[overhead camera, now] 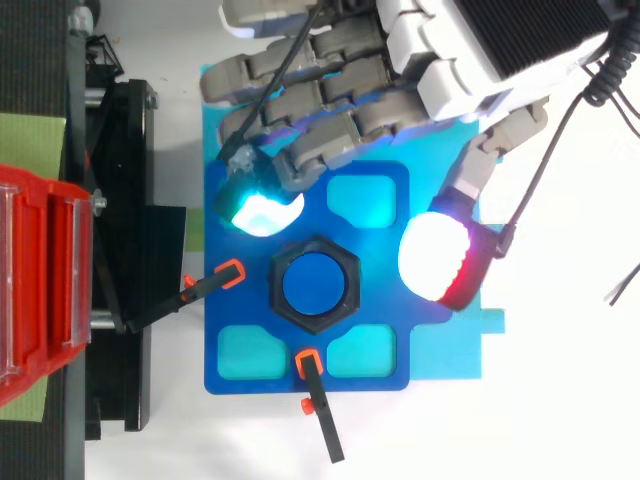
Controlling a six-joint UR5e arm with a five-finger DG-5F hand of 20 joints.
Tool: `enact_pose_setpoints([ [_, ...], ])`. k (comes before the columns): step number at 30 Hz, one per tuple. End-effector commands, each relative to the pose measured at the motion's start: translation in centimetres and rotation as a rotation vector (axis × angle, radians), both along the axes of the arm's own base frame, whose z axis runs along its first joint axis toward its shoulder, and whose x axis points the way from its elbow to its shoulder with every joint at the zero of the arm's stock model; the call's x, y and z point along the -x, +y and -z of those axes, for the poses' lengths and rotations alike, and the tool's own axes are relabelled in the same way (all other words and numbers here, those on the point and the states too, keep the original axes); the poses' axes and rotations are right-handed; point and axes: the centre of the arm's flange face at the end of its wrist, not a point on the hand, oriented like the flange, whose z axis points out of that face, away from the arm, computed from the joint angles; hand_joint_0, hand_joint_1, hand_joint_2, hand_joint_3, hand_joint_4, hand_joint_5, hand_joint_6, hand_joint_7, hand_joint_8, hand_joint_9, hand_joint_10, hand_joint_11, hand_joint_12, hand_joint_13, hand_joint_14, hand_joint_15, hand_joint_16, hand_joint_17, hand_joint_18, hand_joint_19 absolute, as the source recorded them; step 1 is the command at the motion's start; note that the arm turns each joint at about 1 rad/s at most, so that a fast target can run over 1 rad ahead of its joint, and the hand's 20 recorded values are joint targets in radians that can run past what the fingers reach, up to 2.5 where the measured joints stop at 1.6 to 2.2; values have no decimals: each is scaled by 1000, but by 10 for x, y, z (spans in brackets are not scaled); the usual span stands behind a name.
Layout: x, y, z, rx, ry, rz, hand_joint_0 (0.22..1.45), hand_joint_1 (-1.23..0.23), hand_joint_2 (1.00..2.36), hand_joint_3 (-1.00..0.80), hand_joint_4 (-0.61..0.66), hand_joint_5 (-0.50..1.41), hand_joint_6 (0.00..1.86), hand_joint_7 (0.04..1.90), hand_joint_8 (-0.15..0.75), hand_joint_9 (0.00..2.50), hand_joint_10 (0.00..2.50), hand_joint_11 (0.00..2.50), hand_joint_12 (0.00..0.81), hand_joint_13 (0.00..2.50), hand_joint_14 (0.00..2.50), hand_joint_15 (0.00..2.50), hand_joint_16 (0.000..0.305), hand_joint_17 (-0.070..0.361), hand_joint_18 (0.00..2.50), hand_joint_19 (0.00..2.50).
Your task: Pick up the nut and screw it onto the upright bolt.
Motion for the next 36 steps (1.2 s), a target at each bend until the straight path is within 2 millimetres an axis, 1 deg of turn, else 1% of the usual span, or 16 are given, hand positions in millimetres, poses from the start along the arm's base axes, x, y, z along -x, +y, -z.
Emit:
enact_pose_setpoints([
  [1, -3, 6, -4, -11, -21, -20, 467, -108, 1000, -500, 159, -192, 502, 664, 206, 321, 0, 0, 313, 180, 0, 0, 43, 97, 0, 0],
  [7, -6, 12, -7, -44, -25, -37, 462, -101, 1000, -500, 149, -202, 501, 636, 196, 244, 0, 0, 322, 123, 0, 0, 45, 102, 0, 0],
  [13, -10, 25, -6, -61, -12, -31, 461, -98, 1000, -500, 144, -205, 501, 636, 196, 234, 0, 0, 321, 115, 0, 0, 45, 102, 0, 0],
  [15, -9, 30, -3, -61, 11, -34, 461, -98, 1000, -500, 145, -205, 501, 638, 195, 232, 0, 0, 321, 116, 0, 0, 45, 102, 0, 0],
  [27, -11, 36, -3, -59, 9, -32, 462, -101, 1000, -500, 153, -201, 501, 647, 202, 245, 0, 0, 320, 133, 0, 0, 44, 99, 0, 0],
  [28, -12, 36, 2, -61, 13, -26, 462, -102, 1000, -500, 155, -201, 501, 649, 203, 251, 0, 0, 319, 135, 0, 0, 44, 99, 0, 0],
  [29, -12, 36, 2, -61, 13, -26, 464, -104, 1000, -500, 158, -200, 501, 650, 204, 256, 0, 0, 319, 138, 0, 0, 44, 99, 0, 0],
  [30, -14, 35, 11, -66, 22, -21, 464, -106, 1000, -500, 157, -200, 501, 650, 205, 260, 0, 0, 318, 142, 0, 0, 44, 98, 0, 0],
  [32, -16, 34, 18, -71, 20, -15, 464, -107, 1000, -500, 157, -200, 501, 657, 205, 263, 0, 0, 317, 145, 0, 0, 44, 98, 0, 0],
  [36, -18, 36, 19, -75, 9, -11, 466, -108, 1000, -500, 161, -195, 502, 687, 207, 269, 0, 0, 316, 157, 0, 0, 43, 98, 0, 0],
])
